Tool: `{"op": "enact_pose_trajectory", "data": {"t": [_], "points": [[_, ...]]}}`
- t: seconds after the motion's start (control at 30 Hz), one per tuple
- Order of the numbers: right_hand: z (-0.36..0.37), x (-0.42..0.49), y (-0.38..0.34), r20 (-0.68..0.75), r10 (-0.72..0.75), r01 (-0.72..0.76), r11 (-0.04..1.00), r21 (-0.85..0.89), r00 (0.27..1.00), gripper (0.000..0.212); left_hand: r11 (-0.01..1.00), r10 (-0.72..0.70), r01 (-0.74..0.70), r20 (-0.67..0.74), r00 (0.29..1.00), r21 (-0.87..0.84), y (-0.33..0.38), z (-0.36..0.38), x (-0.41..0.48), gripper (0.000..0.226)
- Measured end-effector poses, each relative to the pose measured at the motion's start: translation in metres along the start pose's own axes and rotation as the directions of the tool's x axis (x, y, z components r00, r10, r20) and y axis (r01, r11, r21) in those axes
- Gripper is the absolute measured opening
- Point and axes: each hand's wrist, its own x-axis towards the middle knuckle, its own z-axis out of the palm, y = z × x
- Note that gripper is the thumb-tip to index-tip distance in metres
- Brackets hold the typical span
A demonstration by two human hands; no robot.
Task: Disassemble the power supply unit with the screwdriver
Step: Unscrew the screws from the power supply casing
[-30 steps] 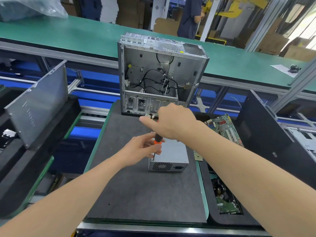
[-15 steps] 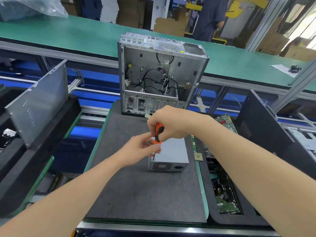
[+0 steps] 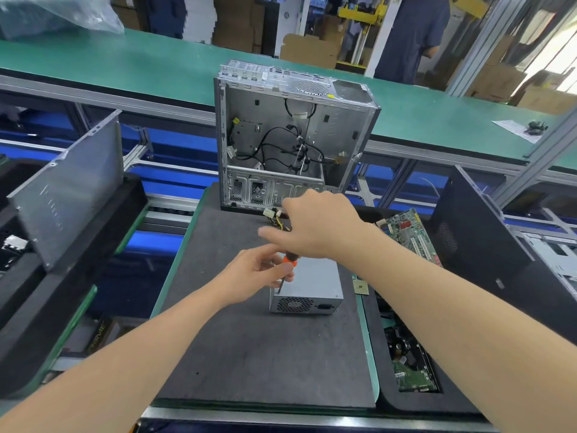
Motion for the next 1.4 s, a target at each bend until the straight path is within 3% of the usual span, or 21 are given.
{"op": "enact_pose_trajectory", "data": {"t": [0.07,0.17,0.37,0.47,0.77,0.87,0.97,1.03,1.1,1.2,1.33,1.4], "points": [[0.006,0.001,-0.007,0.027,0.109,-0.108,0.994,-0.024,0.994,0.062,1.0,0.003,-0.003,0.011,1.0,0.012,0.0,0.0,0.0,0.027],[0.007,0.004,-0.006,0.152,0.104,-0.125,0.983,0.136,0.983,0.048,1.0,0.006,-0.006,0.009,1.0,0.012,0.0,0.001,-0.001,0.028],[-0.002,0.005,0.004,0.224,-0.213,0.176,0.969,0.174,0.951,0.015,0.999,0.016,-0.016,0.013,1.0,0.032,0.001,0.001,-0.004,0.032],[-0.01,0.003,0.007,0.247,-0.331,0.273,0.931,0.242,0.911,0.015,0.999,0.004,-0.004,0.004,1.0,0.033,0.003,0.002,-0.004,0.027],[-0.002,0.0,0.0,0.224,-0.398,0.357,0.912,0.2,0.89,0.013,0.999,-0.036,0.036,-0.001,0.999,0.033,0.004,0.001,-0.008,0.021],[-0.002,-0.003,-0.002,0.172,-0.297,0.256,0.94,0.227,0.939,0.02,0.999,-0.032,0.032,0.003,0.999,0.026,0.006,0.002,-0.008,0.021],[0.004,-0.005,-0.009,-0.003,-0.008,0.008,0.999,0.053,1.0,0.053,0.999,-0.049,0.049,-0.012,0.999,0.013,0.007,0.004,-0.008,0.035],[0.008,-0.004,-0.014,0.009,0.11,-0.11,0.993,0.042,0.994,0.061,0.998,-0.049,0.049,-0.002,0.999,0.031,0.008,0.004,-0.008,0.038],[0.009,-0.003,-0.013,0.097,0.125,-0.139,0.979,0.15,0.987,0.056,0.997,-0.044,0.043,0.008,0.999,0.059,0.007,0.004,-0.008,0.036],[0.002,-0.002,-0.007,0.189,-0.014,-0.03,0.974,0.225,0.982,0.039,0.994,-0.045,0.045,-0.006,0.999,0.104,0.004,0.003,-0.007,0.028],[-0.004,-0.001,0.004,0.212,-0.198,0.146,0.96,0.238,0.957,0.015,0.986,-0.016,0.019,-0.024,1.0,0.163,-0.002,0.001,-0.007,0.029],[-0.007,-0.003,0.008,0.213,-0.258,0.197,0.942,0.271,0.943,0.014,0.966,-0.005,0.015,-0.04,0.999,0.26,-0.008,0.001,-0.008,0.024]]}}
